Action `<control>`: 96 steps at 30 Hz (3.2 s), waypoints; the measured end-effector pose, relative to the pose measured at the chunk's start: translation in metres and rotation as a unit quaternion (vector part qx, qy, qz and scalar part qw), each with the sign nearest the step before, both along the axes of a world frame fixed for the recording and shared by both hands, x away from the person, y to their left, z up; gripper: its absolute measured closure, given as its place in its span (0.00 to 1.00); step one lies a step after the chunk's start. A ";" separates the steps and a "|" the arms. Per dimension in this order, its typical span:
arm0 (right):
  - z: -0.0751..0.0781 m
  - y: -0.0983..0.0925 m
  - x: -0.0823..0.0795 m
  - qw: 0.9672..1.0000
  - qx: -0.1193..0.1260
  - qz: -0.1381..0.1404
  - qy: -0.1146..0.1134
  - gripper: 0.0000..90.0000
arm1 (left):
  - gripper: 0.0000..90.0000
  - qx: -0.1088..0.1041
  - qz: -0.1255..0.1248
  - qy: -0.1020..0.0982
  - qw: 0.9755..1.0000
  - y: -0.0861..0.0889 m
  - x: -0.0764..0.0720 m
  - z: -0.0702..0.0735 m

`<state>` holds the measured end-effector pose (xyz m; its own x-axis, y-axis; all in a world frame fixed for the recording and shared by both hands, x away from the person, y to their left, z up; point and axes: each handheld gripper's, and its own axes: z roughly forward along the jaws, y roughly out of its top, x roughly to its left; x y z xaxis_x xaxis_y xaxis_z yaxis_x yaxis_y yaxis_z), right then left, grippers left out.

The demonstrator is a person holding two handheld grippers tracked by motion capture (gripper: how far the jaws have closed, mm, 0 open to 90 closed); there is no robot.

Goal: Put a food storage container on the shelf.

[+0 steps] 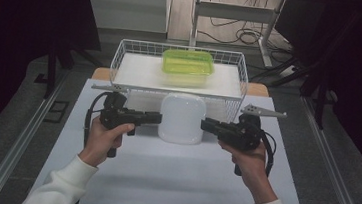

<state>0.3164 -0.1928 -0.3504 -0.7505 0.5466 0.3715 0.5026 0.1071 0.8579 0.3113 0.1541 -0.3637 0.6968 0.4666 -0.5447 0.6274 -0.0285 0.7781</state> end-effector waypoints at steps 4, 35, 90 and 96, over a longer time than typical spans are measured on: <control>0.019 0.001 0.007 1.000 0.004 -0.001 -0.016 0.85 | 0.90 -0.004 0.001 -0.013 1.000 0.002 0.010 0.023; 0.115 0.017 0.109 0.999 0.031 0.007 -0.030 0.86 | 0.88 -0.029 0.027 0.002 0.999 0.018 0.126 0.106; 0.083 0.020 0.211 0.988 0.078 -0.055 0.120 0.81 | 0.87 -0.111 0.075 0.137 0.982 0.020 0.201 0.074; 0.076 0.021 0.219 0.983 0.089 -0.067 0.143 0.78 | 0.86 -0.105 0.096 0.138 0.980 0.019 0.207 0.070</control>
